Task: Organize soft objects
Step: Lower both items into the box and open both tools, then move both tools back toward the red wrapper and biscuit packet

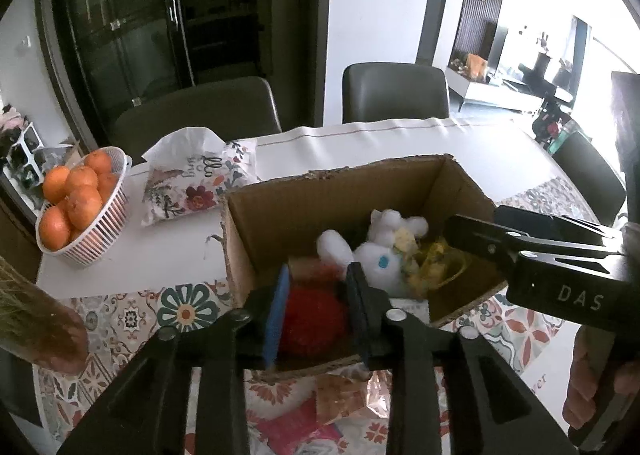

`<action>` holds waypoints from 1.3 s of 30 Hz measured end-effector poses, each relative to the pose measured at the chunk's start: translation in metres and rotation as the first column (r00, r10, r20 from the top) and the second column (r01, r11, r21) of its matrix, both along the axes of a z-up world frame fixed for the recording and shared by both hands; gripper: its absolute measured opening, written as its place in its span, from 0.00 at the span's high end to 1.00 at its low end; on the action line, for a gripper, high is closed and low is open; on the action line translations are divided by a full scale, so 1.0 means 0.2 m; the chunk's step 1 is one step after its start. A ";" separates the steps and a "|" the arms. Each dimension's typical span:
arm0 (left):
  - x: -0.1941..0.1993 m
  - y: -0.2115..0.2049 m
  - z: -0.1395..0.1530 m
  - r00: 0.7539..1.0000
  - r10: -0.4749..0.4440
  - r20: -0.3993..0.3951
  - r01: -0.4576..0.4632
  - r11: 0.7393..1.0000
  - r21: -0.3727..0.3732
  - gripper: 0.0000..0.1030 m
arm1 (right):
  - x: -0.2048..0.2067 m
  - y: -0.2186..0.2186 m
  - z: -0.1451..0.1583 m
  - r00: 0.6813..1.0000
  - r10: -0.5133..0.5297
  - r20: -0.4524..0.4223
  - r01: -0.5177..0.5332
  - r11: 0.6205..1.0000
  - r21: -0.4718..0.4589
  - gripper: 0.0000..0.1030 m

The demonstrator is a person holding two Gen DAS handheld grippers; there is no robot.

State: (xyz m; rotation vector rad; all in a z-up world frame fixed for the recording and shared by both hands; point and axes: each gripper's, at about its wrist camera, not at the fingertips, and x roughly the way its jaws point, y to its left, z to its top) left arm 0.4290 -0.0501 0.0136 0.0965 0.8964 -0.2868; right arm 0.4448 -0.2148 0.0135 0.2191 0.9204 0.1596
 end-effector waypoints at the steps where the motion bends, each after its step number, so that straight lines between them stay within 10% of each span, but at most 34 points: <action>1: 0.00 0.00 0.00 1.000 0.004 0.004 -0.004 1.000 0.004 0.67 | 0.00 0.00 0.00 1.000 -0.004 0.000 0.004 1.000 -0.006 0.30; 39: -0.52 0.20 0.05 0.997 -0.047 0.059 0.042 0.996 0.075 0.58 | -0.47 0.28 0.05 0.993 0.118 0.021 -0.116 0.989 -0.091 0.30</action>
